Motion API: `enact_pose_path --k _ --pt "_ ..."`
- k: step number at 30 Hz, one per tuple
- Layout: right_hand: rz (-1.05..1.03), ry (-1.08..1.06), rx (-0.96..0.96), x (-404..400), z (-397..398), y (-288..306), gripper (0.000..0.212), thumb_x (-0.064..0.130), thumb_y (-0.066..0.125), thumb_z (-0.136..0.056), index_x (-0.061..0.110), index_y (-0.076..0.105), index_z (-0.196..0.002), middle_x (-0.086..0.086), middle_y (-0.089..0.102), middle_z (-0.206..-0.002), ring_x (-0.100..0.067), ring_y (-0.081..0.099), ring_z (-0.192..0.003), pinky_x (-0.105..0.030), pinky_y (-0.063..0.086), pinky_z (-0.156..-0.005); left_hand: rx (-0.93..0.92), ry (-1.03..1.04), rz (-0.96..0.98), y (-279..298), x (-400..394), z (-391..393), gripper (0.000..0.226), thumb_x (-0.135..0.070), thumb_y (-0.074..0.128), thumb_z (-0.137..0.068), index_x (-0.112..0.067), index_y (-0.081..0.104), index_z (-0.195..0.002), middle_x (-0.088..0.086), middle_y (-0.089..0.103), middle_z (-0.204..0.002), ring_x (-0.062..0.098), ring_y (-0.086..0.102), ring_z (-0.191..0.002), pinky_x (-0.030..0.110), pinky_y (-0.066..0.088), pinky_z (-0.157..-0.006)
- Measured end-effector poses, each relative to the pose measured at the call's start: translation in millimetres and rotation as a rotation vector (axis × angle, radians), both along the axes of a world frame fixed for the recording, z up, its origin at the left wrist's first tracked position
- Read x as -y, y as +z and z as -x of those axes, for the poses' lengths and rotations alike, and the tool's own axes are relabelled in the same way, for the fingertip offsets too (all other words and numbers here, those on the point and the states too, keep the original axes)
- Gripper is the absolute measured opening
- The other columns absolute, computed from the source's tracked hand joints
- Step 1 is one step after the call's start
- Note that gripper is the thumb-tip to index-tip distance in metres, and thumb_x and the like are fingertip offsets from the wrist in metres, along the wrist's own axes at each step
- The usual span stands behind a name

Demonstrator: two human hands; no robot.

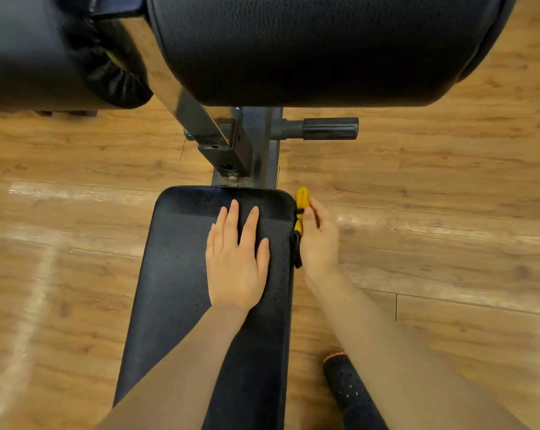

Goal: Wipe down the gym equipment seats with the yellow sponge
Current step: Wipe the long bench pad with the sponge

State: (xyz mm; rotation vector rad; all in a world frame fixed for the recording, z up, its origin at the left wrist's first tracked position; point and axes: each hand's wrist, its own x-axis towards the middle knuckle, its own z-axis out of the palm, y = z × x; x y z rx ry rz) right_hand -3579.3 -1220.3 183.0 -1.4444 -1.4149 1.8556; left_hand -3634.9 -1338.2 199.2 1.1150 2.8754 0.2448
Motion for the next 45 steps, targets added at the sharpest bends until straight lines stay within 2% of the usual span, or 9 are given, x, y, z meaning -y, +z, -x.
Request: enact_pose_path --k 3,9,13,20,27,34,36,39,45 --pt "0.028 0.009 -0.054 9.8 -12.2 2.2 0.034 0.015 0.042 -0.102 0.015 0.059 -0.131 0.001 0.063 -0.124 -0.013 0.057 -0.117 -0.04 0.045 -0.104 -0.013 -0.001 -0.007 -0.8 0.4 0.0 0.052 -0.039 0.032 -0.099 -0.019 0.038 -0.147 0.011 0.029 -0.156 0.027 0.021 -0.145 0.045 0.023 -0.116" --pt "0.104 -0.037 -0.11 28.2 -27.2 13.7 0.026 0.02 0.05 -0.099 0.023 0.05 -0.125 0.013 0.057 -0.116 0.01 0.055 -0.102 -0.021 0.046 -0.096 -0.018 0.0 -0.01 -1.3 0.3 -0.8 0.052 -0.039 0.033 -0.098 -0.02 0.037 -0.147 0.01 0.028 -0.156 0.027 0.02 -0.145 0.044 0.021 -0.117" --pt "-0.031 0.022 -0.092 22.8 -13.0 5.5 0.05 0.035 0.051 -0.096 0.03 0.038 -0.144 0.01 0.048 -0.138 -0.005 0.044 -0.129 -0.033 0.038 -0.109 -0.014 -0.001 -0.005 -1.2 0.1 -0.3 0.053 -0.039 0.032 -0.098 -0.02 0.036 -0.147 0.01 0.027 -0.157 0.027 0.02 -0.146 0.044 0.021 -0.117" --pt "0.026 -0.227 -0.12 3.5 14.6 6.4 0.02 0.027 0.064 -0.092 0.017 0.073 -0.106 0.004 0.072 -0.104 -0.011 0.064 -0.105 -0.041 0.049 -0.098 -0.011 0.007 -0.013 -2.7 0.8 -0.2 0.053 -0.039 0.033 -0.097 -0.021 0.037 -0.147 0.009 0.027 -0.157 0.027 0.02 -0.145 0.046 0.022 -0.116" --pt "-0.144 -0.191 0.012 37.4 -13.5 7.5 0.028 0.03 0.054 -0.095 0.023 0.067 -0.119 0.011 0.069 -0.11 -0.006 0.063 -0.106 -0.044 0.052 -0.091 -0.021 0.003 -0.015 -2.5 0.4 -0.7 0.053 -0.039 0.034 -0.097 -0.02 0.038 -0.146 0.01 0.028 -0.156 0.028 0.022 -0.145 0.047 0.025 -0.115" --pt "-0.289 0.033 0.118 65.7 -43.3 8.9 0.042 0.009 0.046 -0.099 0.02 0.047 -0.14 0.004 0.048 -0.143 -0.003 0.039 -0.134 -0.023 0.032 -0.113 -0.021 0.003 -0.003 -1.8 1.1 -1.1 0.053 -0.04 0.032 -0.098 -0.021 0.038 -0.147 0.01 0.028 -0.156 0.028 0.022 -0.145 0.047 0.024 -0.115" --pt "-0.316 0.117 0.13 62.9 -49.0 8.8 0.051 0.0 0.045 -0.097 0.02 0.042 -0.143 0.001 0.038 -0.15 -0.005 0.031 -0.139 -0.01 0.022 -0.112 -0.018 0.002 0.004 -1.2 1.1 -1.0 0.053 -0.04 0.032 -0.098 -0.021 0.038 -0.147 0.009 0.027 -0.156 0.027 0.021 -0.145 0.047 0.024 -0.115" --pt "-0.306 0.238 0.076 57.6 -58.7 9.2 0.062 -0.009 0.045 -0.092 0.022 0.038 -0.145 0.003 0.03 -0.153 -0.004 0.026 -0.141 -0.007 0.019 -0.11 -0.01 0.004 0.007 -0.7 1.0 -1.0 0.053 -0.04 0.031 -0.098 -0.021 0.037 -0.147 0.009 0.027 -0.156 0.027 0.021 -0.145 0.048 0.025 -0.115" --pt "-0.117 -0.037 -0.073 45.3 -45.3 13.7 0.025 0.026 0.058 -0.095 0.023 0.066 -0.119 0.003 0.057 -0.131 0.005 0.046 -0.124 -0.019 0.038 -0.106 -0.004 0.009 0.011 -0.8 0.1 -1.1 0.054 -0.04 0.031 -0.097 -0.022 0.036 -0.147 0.009 0.027 -0.157 0.027 0.02 -0.146 0.047 0.024 -0.116"
